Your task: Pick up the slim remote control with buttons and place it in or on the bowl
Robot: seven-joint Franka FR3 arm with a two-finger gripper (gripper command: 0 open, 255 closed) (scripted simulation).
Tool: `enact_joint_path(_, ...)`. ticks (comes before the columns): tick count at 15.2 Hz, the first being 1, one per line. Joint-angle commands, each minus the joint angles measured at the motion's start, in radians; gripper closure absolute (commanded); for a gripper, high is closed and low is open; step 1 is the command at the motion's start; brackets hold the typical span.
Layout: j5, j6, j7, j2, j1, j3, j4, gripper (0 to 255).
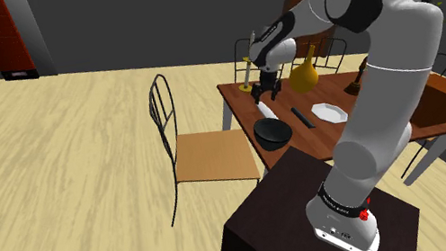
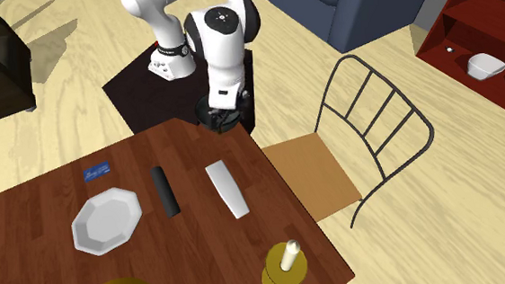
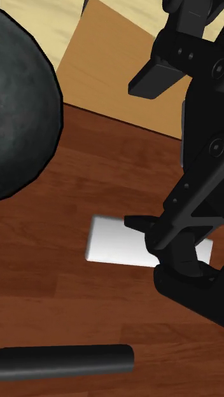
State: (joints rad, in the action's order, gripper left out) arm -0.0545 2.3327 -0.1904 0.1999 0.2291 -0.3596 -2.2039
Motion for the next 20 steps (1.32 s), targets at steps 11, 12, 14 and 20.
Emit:
enact_joint_path(11, -0.208, 0.071, -0.115, 0.434, 0.188, 0.041, 0.379, 0)
enact_joint_path(12, -0.219, 0.069, -0.118, 0.47, 0.206, 0.046, 0.419, 0)
enact_joint_path(14, -0.229, 0.076, -0.121, 0.504, 0.22, 0.052, 0.448, 0)
enact_joint_path(20, -0.248, 0.122, -0.132, 0.566, 0.234, 0.071, 0.463, 0)
